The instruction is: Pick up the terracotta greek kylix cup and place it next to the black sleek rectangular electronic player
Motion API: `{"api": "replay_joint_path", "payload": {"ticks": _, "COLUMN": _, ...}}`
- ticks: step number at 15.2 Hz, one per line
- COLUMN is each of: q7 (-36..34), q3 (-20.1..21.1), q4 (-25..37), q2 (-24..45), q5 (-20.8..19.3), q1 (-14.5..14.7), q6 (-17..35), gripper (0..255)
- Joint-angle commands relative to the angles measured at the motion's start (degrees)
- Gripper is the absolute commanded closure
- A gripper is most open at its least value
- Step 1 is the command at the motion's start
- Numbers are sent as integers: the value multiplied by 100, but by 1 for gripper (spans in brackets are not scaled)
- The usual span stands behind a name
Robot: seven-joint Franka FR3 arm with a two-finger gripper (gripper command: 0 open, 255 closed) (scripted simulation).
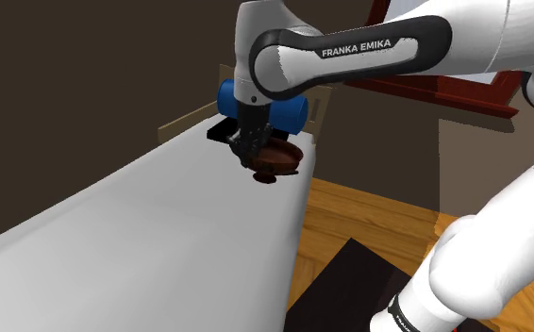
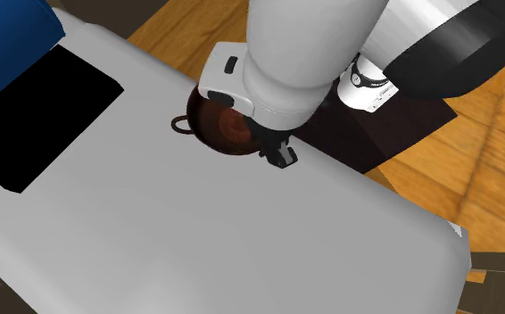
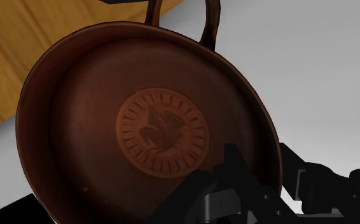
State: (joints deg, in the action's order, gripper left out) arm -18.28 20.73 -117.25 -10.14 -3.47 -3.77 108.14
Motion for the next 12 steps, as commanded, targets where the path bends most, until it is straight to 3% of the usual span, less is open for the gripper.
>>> {"api": "replay_joint_path", "payload": {"ticks": 1, "q7": 294, "q3": -174, "q4": -59, "q2": -33, "q5": -20, "q1": -119, "q6": 59, "gripper": 255}}
{"api": "replay_joint_path", "payload": {"ticks": 12, "q7": 1702, "q3": -1031, "q4": 143, "q2": 355, "q5": -216, "q1": -776, "q6": 368, "gripper": 255}}
